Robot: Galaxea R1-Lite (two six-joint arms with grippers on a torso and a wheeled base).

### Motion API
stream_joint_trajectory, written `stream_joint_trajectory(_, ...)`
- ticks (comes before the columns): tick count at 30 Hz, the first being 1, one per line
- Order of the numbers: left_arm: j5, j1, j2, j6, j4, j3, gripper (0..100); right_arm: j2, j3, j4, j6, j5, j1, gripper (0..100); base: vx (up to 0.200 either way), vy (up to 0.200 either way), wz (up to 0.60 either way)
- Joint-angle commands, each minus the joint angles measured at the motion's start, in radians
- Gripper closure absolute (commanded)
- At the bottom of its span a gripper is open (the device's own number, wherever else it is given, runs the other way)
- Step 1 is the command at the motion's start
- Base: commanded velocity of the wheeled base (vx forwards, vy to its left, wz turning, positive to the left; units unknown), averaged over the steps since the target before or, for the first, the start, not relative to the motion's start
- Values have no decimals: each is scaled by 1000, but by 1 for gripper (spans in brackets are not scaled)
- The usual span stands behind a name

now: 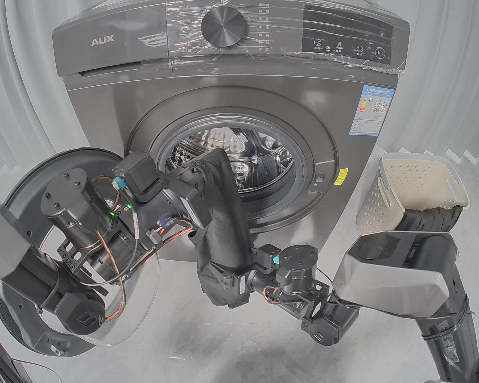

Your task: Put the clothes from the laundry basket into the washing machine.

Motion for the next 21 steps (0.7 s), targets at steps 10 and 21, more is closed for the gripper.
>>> stream_joint_trajectory(10,0,0,-9,0,-1,15,100,66,-77,-15,-1,-4,10,100,0,0,0)
stream_joint_trajectory(21,-9,9,-38,-9,-2,113,100,-51,47,-66,-18,-10,-78,100,0,0,0)
